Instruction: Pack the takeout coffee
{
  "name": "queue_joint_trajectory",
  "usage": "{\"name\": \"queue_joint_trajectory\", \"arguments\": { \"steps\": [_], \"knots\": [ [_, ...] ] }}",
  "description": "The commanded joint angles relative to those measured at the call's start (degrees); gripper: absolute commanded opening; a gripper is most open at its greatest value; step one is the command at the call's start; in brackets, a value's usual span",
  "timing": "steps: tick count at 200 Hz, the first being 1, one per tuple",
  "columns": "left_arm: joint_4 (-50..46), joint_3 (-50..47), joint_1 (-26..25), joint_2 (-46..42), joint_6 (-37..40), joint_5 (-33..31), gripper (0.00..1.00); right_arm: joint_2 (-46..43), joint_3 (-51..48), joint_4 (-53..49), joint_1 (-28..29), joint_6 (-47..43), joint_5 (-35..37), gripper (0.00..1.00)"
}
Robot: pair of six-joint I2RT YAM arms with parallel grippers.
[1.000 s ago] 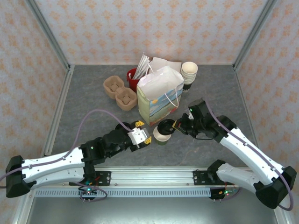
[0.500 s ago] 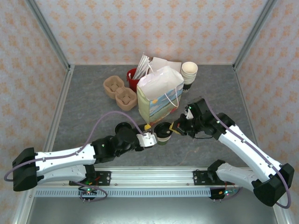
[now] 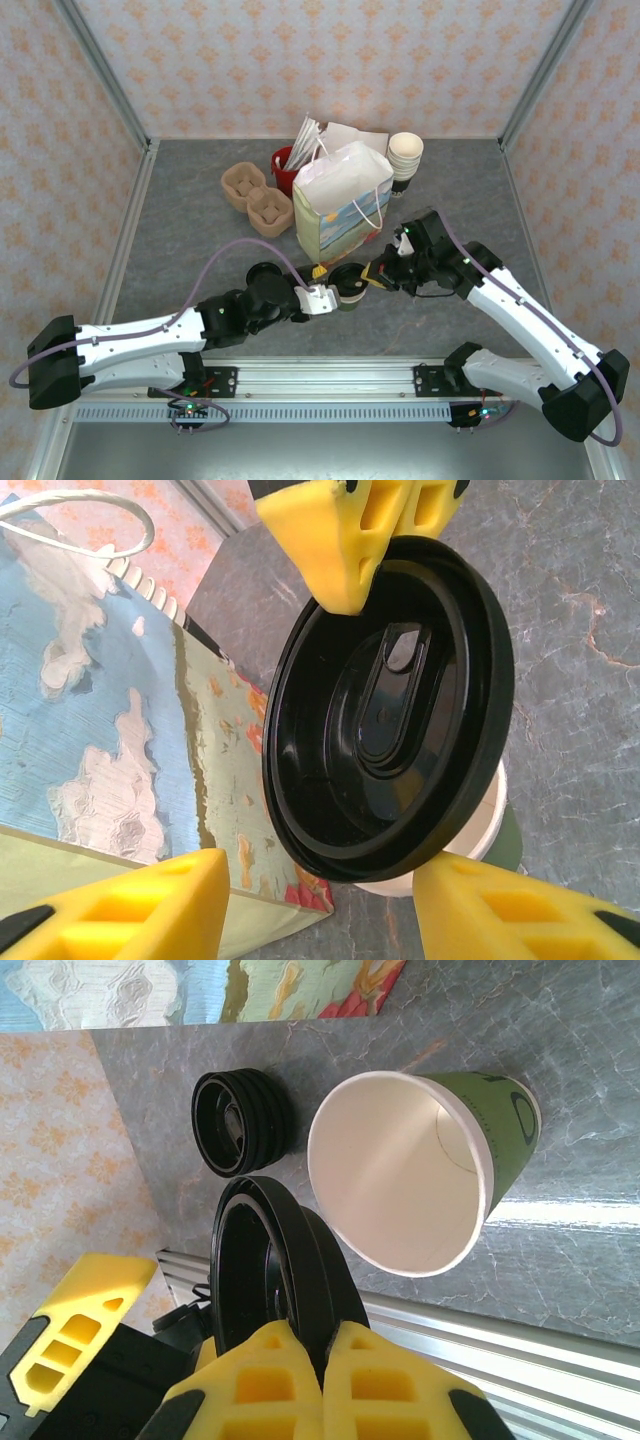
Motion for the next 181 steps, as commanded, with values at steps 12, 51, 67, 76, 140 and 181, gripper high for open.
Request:
{"name": "queue_joint_trajectory", "arguments": {
  "steps": [12, 51, 67, 76, 140, 181],
  "knots": [
    [1.6, 1.5, -0.3, 0.4, 1.5, 1.5, 0.46, 0.3, 1.8, 1.9, -0.2, 0.4, -2.1, 0.00],
    [1.8, 2.0, -0.3, 1.2, 2.0, 1.5, 0.43, 0.2, 1.8, 2.5, -0.2, 0.6, -2.7, 0.00],
    [1.6, 2.6, -0.3, 1.7, 2.0, 1.4, 0.38, 0.1, 1.7, 2.4, -0.2, 0.7, -2.9, 0.00],
    [1.6, 2.8, -0.3, 1.9, 2.1, 1.4, 0.33, 0.0, 1.5, 2.3, -0.2, 0.6, -2.8, 0.00],
    [1.4, 4.1, -0.3, 2.6, 1.5, 2.5, 0.16, -0.2, 1.6, 1.5, -0.1, 0.0, -1.9, 0.00],
    [0.5, 4.6, -0.3, 1.8, -2.4, 3.4, 0.12, -1.7, 2.3, 0.3, -0.3, -0.6, 1.2, 0.15]
  ]
}}
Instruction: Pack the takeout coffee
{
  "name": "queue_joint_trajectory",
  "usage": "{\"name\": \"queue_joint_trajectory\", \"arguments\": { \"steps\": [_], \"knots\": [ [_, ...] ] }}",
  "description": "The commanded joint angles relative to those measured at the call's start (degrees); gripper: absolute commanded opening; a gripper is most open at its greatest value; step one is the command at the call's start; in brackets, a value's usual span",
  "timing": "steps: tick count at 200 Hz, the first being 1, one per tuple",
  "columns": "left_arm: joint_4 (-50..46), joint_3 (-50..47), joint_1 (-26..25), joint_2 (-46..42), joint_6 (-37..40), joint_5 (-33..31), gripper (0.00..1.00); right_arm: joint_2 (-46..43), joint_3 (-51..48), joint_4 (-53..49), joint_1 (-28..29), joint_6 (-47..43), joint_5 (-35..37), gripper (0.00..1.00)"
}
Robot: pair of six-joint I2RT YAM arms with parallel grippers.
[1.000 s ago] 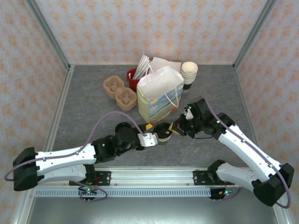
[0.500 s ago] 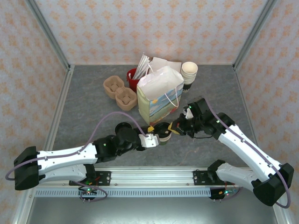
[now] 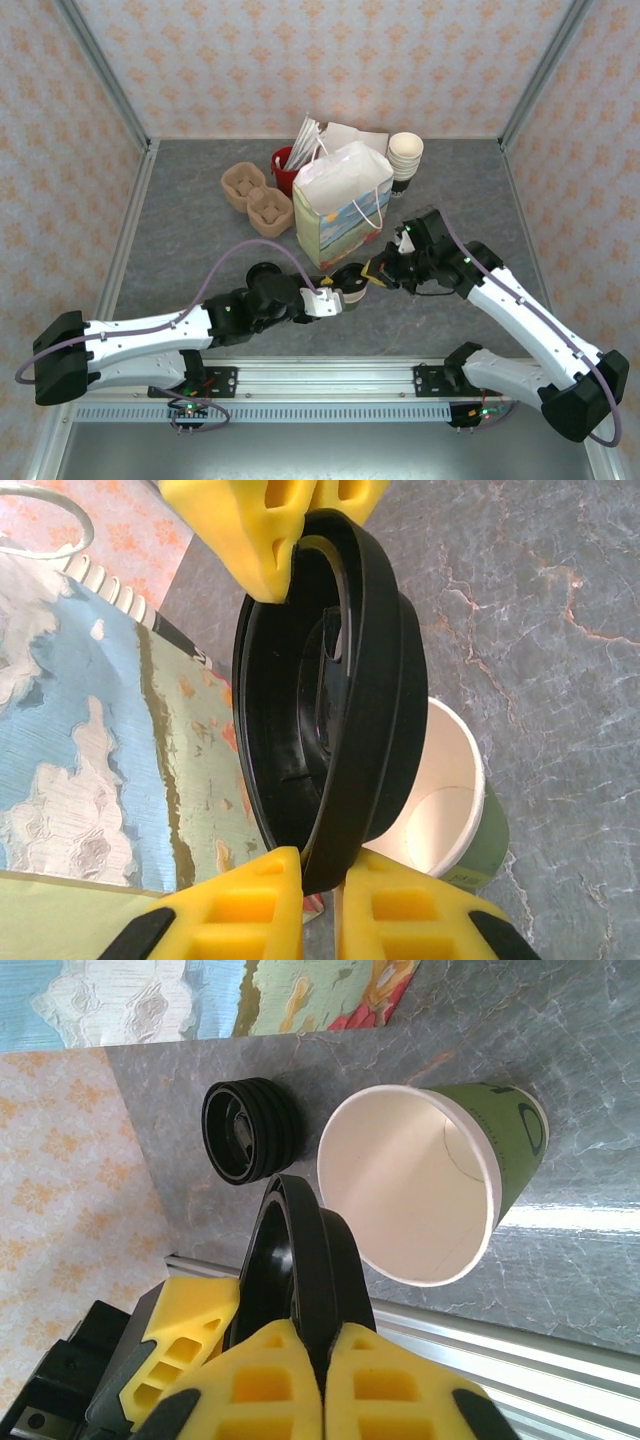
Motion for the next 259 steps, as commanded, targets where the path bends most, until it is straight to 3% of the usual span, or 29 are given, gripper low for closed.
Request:
{"name": "queue_joint_trajectory", "arguments": {
  "steps": [1, 23, 92, 124, 160, 208, 259],
  "knots": [
    [1.6, 3.1, -0.3, -1.1, -4.3, 1.7, 0.12, -1.8, 2.2, -0.6, 0.3, -0.7, 1.2, 0.15],
    [0.4, 3.8, 0.2, -1.2, -9.3, 3.9, 0.12, -4.1, 2.0, 1.0, 0.1, 0.9, 2.0, 0.30],
    [-4.9, 6.2, 1.1, -1.9, -20.7, 8.2, 0.14, -9.9, 7.8, -6.6, -1.3, -1.5, 15.0, 0.47],
    [-6.1, 7.1, 1.4, -3.8, -27.7, 8.2, 0.16, -10.7, 9.0, -8.2, -1.3, -3.7, 18.6, 0.47],
    [-11.3, 9.6, 4.2, -5.6, -44.6, 8.8, 0.15, -13.2, 5.2, -5.1, -1.3, -5.2, 20.1, 0.46],
    [-17.3, 11.0, 5.4, -6.4, -66.3, 13.9, 0.13, -14.1, -0.4, 0.5, -1.3, -6.7, 17.5, 0.46],
    [-13.8, 6.7, 6.9, -6.1, -84.8, 20.0, 0.13, -14.4, -5.3, 4.8, -1.2, -6.7, 14.5, 0.46]
  ]
}}
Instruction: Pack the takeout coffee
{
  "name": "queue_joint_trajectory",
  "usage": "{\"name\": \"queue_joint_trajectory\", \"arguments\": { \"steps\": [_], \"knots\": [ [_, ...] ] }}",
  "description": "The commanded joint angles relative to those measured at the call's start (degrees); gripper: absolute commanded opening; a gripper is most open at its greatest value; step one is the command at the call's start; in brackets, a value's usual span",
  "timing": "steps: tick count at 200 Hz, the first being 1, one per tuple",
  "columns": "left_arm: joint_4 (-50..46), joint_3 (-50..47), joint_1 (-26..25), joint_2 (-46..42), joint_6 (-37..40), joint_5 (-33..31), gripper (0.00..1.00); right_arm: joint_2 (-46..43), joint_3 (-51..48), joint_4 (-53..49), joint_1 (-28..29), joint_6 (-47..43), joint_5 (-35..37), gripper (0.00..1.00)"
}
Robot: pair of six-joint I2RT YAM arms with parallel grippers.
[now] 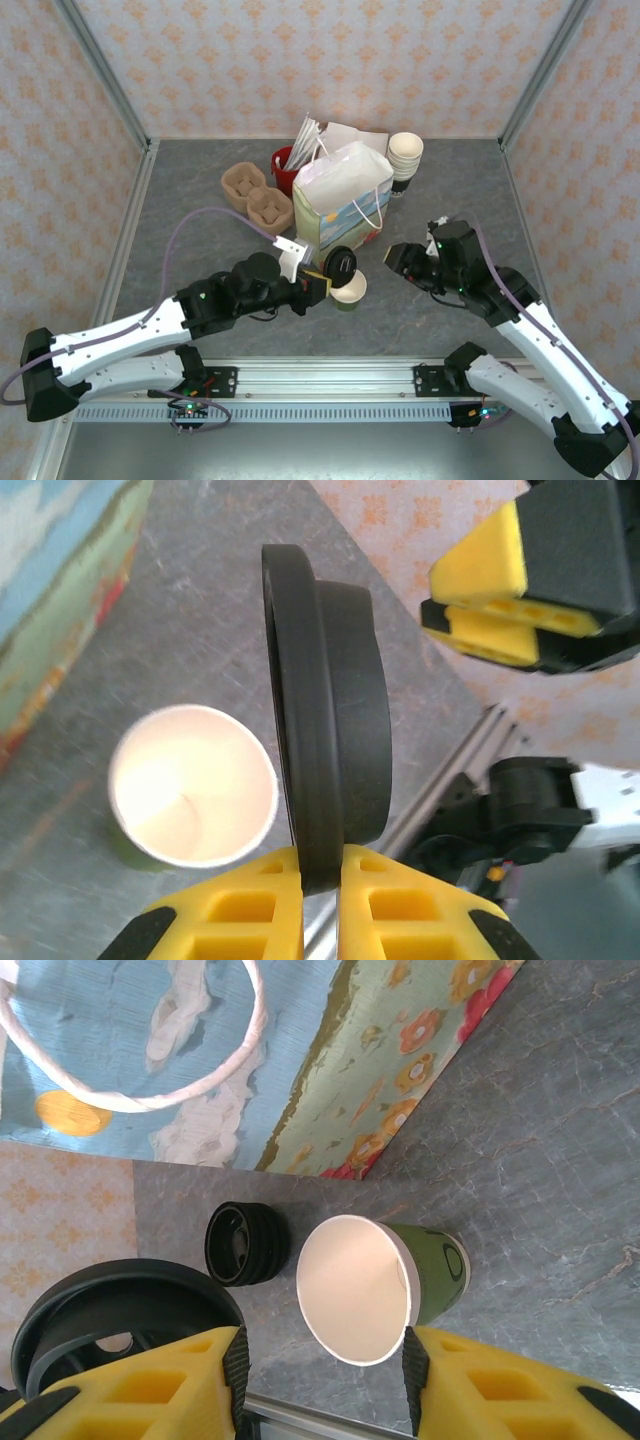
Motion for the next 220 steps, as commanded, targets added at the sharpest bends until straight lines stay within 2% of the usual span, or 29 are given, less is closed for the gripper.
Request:
{"name": "queue_joint_trajectory", "arguments": {
  "steps": [1, 65, 125, 220],
  "knots": [
    [1.5, -2.5, 1.5, 0.3, -13.0, 5.1, 0.13, -0.5, -2.4, 4.3, -0.3, -0.9, -1.7, 0.46],
    [11.5, -6.1, 4.8, 6.2, -20.9, 11.3, 0.13, 1.5, -7.5, 10.1, -0.4, 0.9, -4.6, 0.46],
    [18.0, -7.9, 7.0, 10.0, -24.3, 14.9, 0.12, 3.6, -11.2, 14.6, -0.4, 2.1, -5.5, 0.46],
    [20.1, -10.8, 8.1, 11.3, -27.0, 15.1, 0.13, 9.6, -11.6, 18.5, -0.4, 0.9, -8.4, 0.52]
  ]
}}
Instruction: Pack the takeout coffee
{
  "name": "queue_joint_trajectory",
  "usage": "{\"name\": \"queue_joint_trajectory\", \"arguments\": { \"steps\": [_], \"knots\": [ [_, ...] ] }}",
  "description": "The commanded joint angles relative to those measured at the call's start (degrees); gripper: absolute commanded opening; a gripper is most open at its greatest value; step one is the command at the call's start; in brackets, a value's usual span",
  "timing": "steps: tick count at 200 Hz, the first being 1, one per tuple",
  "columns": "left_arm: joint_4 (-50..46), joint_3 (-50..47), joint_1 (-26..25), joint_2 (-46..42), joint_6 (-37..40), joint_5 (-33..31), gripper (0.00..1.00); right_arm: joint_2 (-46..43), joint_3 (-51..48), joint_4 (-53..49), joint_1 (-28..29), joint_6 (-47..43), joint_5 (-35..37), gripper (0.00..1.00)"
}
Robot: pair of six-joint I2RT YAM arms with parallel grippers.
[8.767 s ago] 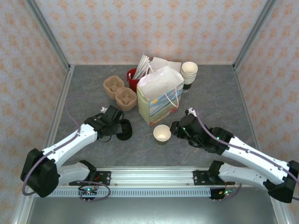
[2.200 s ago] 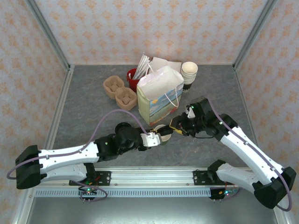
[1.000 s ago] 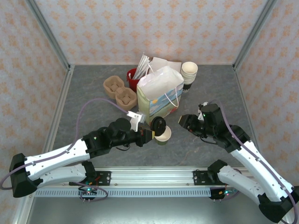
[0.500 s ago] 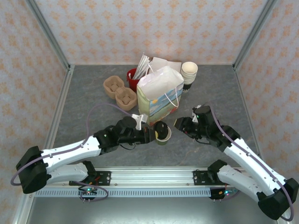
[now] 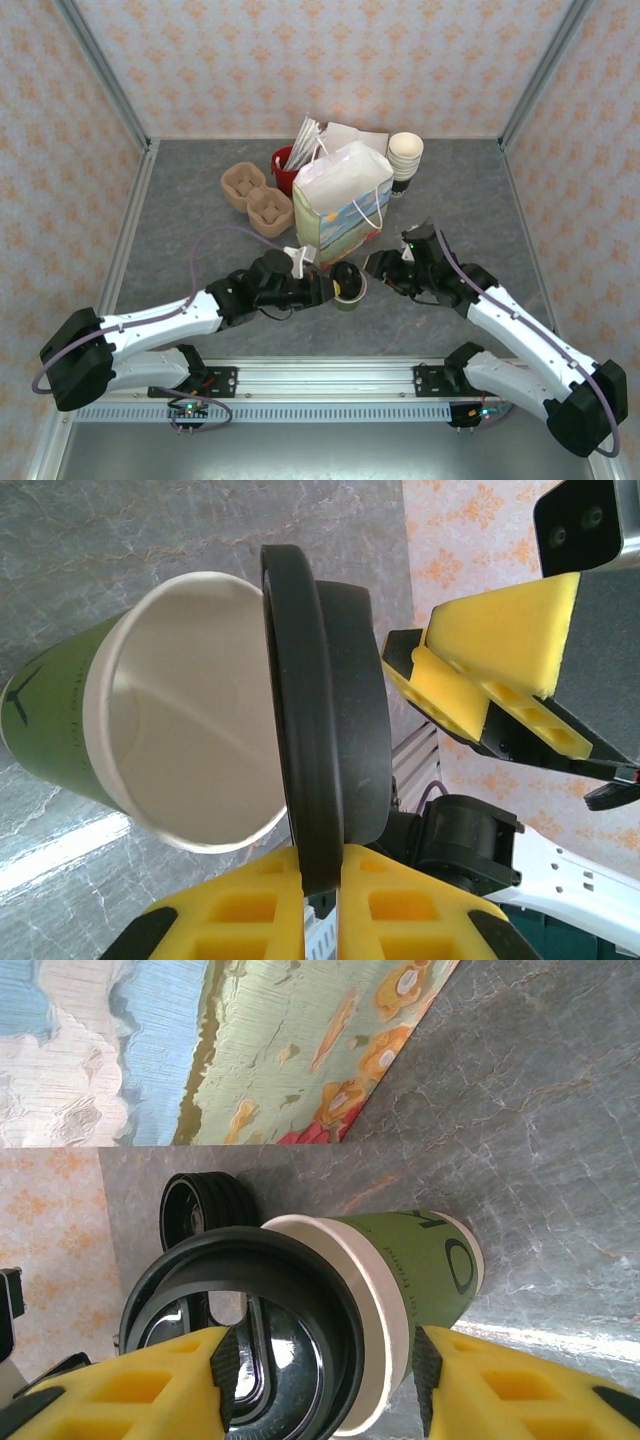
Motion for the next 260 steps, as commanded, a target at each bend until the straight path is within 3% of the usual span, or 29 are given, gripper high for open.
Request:
{"name": "queue_joint_trajectory", "arguments": {
  "steps": [1, 45, 76, 98, 228, 260],
  "knots": [
    [2.2, -1.4, 0.9, 0.0, -1.5, 0.6, 0.13, 0.7, -0.2, 2.8, -0.4, -0.7, -1.3, 0.52],
    [2.4, -1.7, 1.1, 1.5, -2.1, 1.0, 0.14, 1.6, -0.6, 4.6, -0.4, -0.6, -1.8, 0.55],
    [1.9, -1.3, 1.4, 2.7, -2.5, 1.0, 0.21, 3.2, -0.9, 5.6, -0.3, -0.9, -1.7, 0.57],
    [2.1, -1.0, 1.4, 3.5, -2.6, 1.2, 0.31, 5.1, -0.7, 5.3, -0.4, -1.9, -1.8, 0.58],
    [0.4, 1.7, 1.5, 7.0, -0.3, 2.3, 0.45, 6.2, -1.5, 5.0, -0.4, -3.8, -2.3, 0.64],
    [-4.5, 3.6, 1.5, 4.7, 2.4, 1.8, 0.59, 5.8, -1.9, 4.5, -0.4, -4.5, -2.3, 0.63]
  ]
}}
